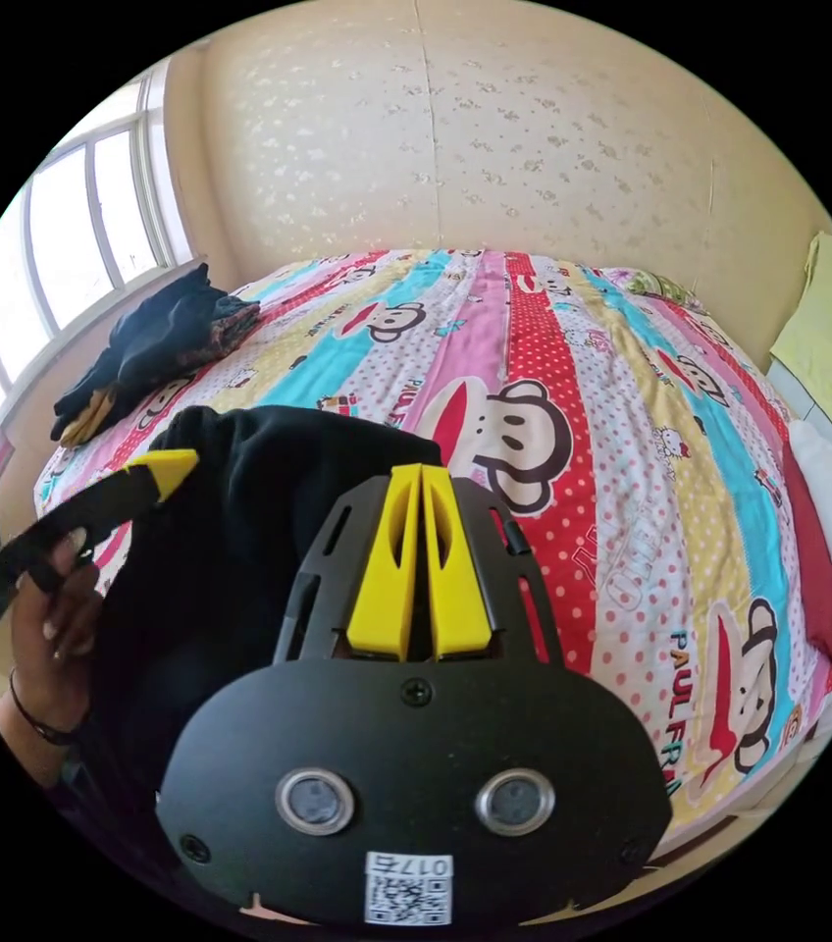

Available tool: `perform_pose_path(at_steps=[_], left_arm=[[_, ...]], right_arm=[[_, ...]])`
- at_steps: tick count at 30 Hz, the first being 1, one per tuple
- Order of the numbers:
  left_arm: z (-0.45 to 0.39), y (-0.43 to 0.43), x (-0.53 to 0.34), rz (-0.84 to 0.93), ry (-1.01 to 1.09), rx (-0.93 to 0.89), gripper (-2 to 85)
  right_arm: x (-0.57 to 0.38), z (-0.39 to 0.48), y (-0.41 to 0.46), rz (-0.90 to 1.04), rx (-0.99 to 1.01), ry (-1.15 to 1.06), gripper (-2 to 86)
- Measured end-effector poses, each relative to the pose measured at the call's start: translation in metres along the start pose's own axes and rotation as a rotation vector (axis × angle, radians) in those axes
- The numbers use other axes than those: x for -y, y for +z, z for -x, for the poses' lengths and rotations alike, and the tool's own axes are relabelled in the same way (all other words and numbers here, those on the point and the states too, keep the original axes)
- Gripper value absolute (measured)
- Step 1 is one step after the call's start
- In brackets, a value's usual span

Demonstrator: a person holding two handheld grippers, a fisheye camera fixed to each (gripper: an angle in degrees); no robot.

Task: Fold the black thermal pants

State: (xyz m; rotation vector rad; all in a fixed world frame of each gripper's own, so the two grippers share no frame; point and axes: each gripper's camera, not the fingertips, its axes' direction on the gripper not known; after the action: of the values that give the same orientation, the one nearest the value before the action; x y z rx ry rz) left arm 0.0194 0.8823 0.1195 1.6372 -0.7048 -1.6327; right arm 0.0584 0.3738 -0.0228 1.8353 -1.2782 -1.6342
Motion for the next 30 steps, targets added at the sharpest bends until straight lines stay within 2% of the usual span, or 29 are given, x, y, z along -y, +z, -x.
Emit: perform_pose_path(at_steps=[3,5,8,9,10,11,12,13,18,20,22,24,26,28,30], left_arm=[[-0.017,-0.038,0.016,-0.154,0.025,-0.097,-0.9],[-0.031,-0.042,0.028,-0.173,0.047,-0.041,-0.9],[-0.038,0.016,0.037,0.019,0.120,0.185,-0.9],[-0.029,0.056,0.026,0.145,0.162,0.327,-0.9],[-0.018,0.081,0.003,0.178,0.224,0.400,-0.9],[-0.013,0.082,-0.012,0.115,0.243,0.400,-0.9],[-0.008,0.070,-0.035,-0.027,0.231,0.419,-1.0],[-0.012,0.067,-0.040,-0.047,0.223,0.454,-1.0],[-0.004,0.067,-0.041,-0.016,0.164,0.431,-1.0],[0.008,0.062,-0.041,-0.016,0.119,0.391,-1.0],[0.023,0.058,-0.040,-0.003,0.065,0.330,-1.0],[0.027,0.054,-0.040,-0.001,0.057,0.299,-1.0],[0.018,0.051,-0.044,-0.012,0.103,0.299,-1.0],[0.000,0.050,-0.047,-0.016,0.170,0.371,-1.0],[0.003,0.046,-0.043,-0.003,0.151,0.359,-0.9]], right_arm=[[-0.003,-0.005,0.003,-0.010,0.017,0.020,0.3],[-0.002,-0.002,0.006,-0.008,0.005,0.013,0.3],[-0.002,0.004,0.009,-0.008,-0.022,-0.003,0.3],[-0.001,0.004,0.009,-0.010,-0.020,-0.004,0.3],[0.001,0.004,0.012,0.000,0.008,-0.012,0.3],[0.005,0.005,0.015,0.023,0.024,-0.022,0.3],[0.006,0.006,0.016,0.031,0.034,-0.033,0.3],[0.009,0.009,0.017,0.036,0.027,-0.046,0.3],[0.021,0.011,-0.006,-0.024,0.056,-0.076,0.3],[0.024,0.008,-0.041,-0.183,0.075,-0.032,0.3],[0.025,0.003,-0.052,-0.245,0.076,0.035,0.3],[0.027,0.000,-0.033,-0.153,0.085,0.056,0.3],[0.028,-0.004,0.033,0.141,0.031,0.074,0.4],[0.031,-0.008,0.045,0.173,0.011,0.087,0.4],[0.036,-0.015,0.051,0.205,0.044,0.115,0.4]])
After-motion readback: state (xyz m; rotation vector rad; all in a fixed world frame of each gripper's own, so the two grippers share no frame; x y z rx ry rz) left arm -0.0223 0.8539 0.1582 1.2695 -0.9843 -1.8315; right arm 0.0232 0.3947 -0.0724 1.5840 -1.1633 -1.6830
